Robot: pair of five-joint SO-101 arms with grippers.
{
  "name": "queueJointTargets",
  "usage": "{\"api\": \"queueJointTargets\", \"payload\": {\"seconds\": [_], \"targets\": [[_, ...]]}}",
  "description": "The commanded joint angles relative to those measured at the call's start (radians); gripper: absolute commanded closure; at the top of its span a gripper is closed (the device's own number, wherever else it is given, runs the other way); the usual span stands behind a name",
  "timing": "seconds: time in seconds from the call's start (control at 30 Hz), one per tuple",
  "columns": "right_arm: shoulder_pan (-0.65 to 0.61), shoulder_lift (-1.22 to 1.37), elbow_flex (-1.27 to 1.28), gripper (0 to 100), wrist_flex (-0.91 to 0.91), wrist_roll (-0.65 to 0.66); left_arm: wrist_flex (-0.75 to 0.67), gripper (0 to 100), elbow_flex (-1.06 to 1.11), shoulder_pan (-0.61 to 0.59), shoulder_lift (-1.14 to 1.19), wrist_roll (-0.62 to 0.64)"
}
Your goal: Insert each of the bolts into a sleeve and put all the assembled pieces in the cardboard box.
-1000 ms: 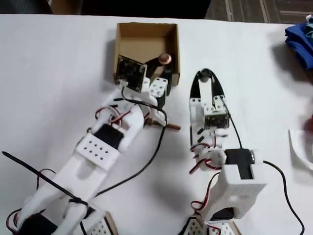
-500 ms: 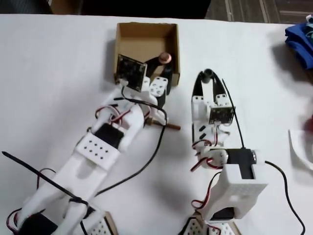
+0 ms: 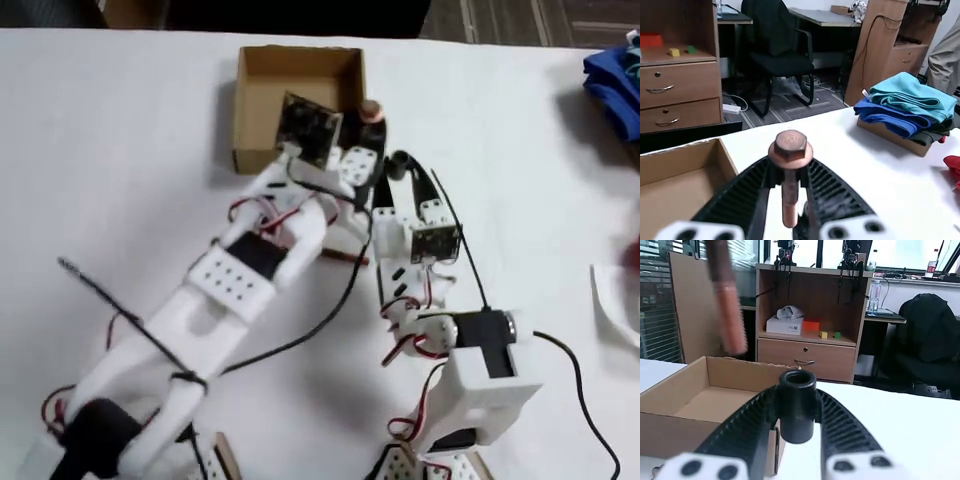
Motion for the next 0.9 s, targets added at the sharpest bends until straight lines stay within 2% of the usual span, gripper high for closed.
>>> {"api": "queueJointTargets", "payload": {"seconds": [0.0,0.33,0.87], "targets": [[-0.005,-0.053,-0.002,97.9,0.004,-0.005,0.003,97,-0.12,0.04,0.028,0.008],[-0.007,-0.053,-0.002,97.9,0.004,-0.005,0.002,97,-0.143,0.069,0.118,0.0],[-0.005,-0.053,-0.002,97.9,0.005,-0.005,0.003,97,-0.191,0.066,0.127,0.0]]}}
